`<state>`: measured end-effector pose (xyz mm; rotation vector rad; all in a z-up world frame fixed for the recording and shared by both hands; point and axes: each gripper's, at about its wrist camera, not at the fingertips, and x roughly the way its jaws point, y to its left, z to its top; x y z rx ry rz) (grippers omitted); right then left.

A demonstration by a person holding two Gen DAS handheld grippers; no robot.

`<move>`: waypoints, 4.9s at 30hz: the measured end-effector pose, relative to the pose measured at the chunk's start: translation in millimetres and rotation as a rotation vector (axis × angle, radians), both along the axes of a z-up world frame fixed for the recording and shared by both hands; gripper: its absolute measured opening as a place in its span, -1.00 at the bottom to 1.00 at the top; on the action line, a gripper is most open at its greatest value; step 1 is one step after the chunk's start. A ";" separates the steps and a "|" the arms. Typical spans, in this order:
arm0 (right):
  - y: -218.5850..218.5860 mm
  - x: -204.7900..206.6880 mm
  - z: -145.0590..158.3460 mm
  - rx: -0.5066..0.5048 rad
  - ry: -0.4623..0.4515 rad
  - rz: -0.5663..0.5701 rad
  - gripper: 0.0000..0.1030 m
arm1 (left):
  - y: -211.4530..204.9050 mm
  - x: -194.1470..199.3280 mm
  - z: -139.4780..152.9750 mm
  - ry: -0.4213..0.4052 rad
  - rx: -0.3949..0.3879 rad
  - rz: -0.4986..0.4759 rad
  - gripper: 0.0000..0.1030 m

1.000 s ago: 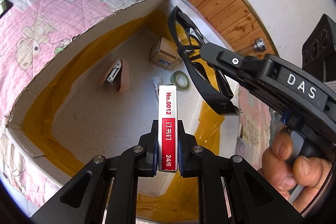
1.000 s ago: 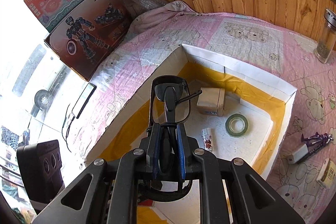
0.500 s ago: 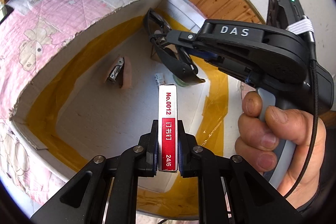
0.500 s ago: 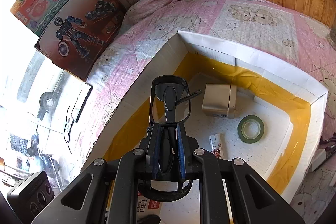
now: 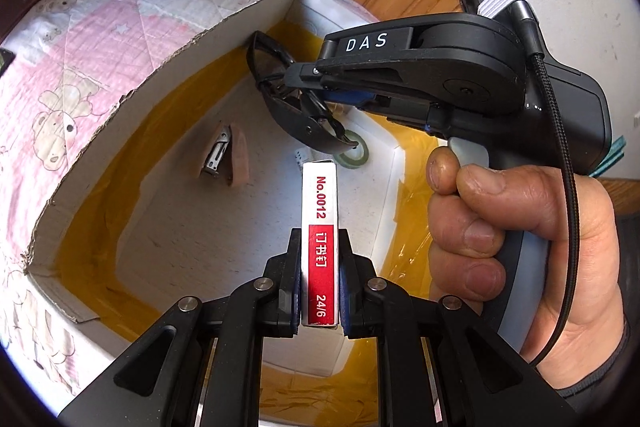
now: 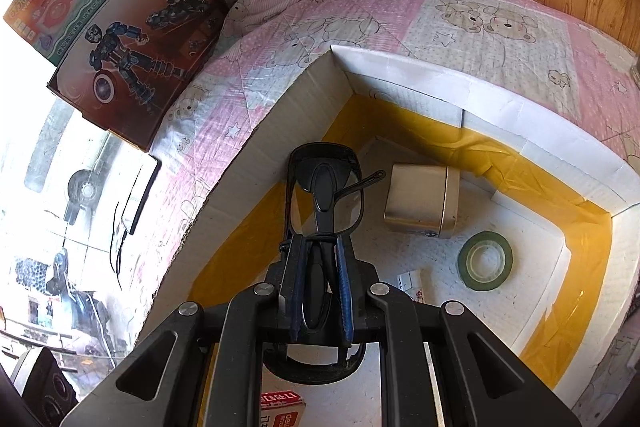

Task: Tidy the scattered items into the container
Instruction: 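Open the right tool releasing the glasses while the left tool drops the staple box, then withdraw both tools from the box toward the remaining items, then grasp the white charger with the left tool while the right tool grasps the yellow tissue pack, then lift the charger and tissue pack off the bedspread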

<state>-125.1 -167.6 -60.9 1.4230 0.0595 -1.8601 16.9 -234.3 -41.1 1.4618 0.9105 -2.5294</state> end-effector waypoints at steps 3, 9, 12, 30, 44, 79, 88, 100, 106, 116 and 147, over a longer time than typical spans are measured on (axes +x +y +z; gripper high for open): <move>-1.1 -3.2 -4.6 0.004 -0.011 -0.005 -0.68 | 0.4 -1.7 -2.7 -0.007 0.003 -0.005 -0.72; -3.5 -6.6 -11.1 0.008 -0.026 -0.018 -0.68 | 2.7 -4.6 -7.1 -0.022 0.010 -0.024 -0.71; -4.2 -7.7 -12.0 0.007 -0.027 -0.019 -0.68 | 2.9 -7.4 -11.5 -0.045 0.015 -0.022 -0.70; 31.2 -5.0 24.2 -0.059 -0.013 -0.020 -0.59 | -43.8 9.3 14.7 -0.018 0.026 0.248 -0.13; 114.8 37.8 90.8 -0.322 0.082 0.060 -0.59 | -14.9 3.4 52.6 0.108 -0.024 0.235 -0.13; 372.0 -17.2 -5.9 0.114 0.204 -0.391 0.15 | 210.7 -118.6 -11.0 0.081 -0.235 -0.435 -0.04; 378.1 -48.1 -53.2 0.223 0.134 -0.421 0.42 | 218.7 -151.8 -44.4 0.038 -0.294 -0.432 0.00; 388.5 -50.4 -60.9 0.101 0.038 -0.402 0.05 | 205.7 -171.0 -76.0 -0.014 -0.209 -0.362 -0.32; 381.2 -40.5 -40.5 0.069 0.088 -0.357 -0.39 | 217.2 -167.5 -63.8 0.025 -0.204 -0.396 -0.38; 347.1 -23.5 -48.1 0.013 0.055 -0.228 -0.23 | 236.5 -175.1 -75.1 0.015 -0.281 -0.409 -0.21; 352.1 -6.3 -21.1 -0.092 0.015 -0.230 -0.52 | 210.6 -148.4 -38.6 0.032 -0.220 -0.309 -0.41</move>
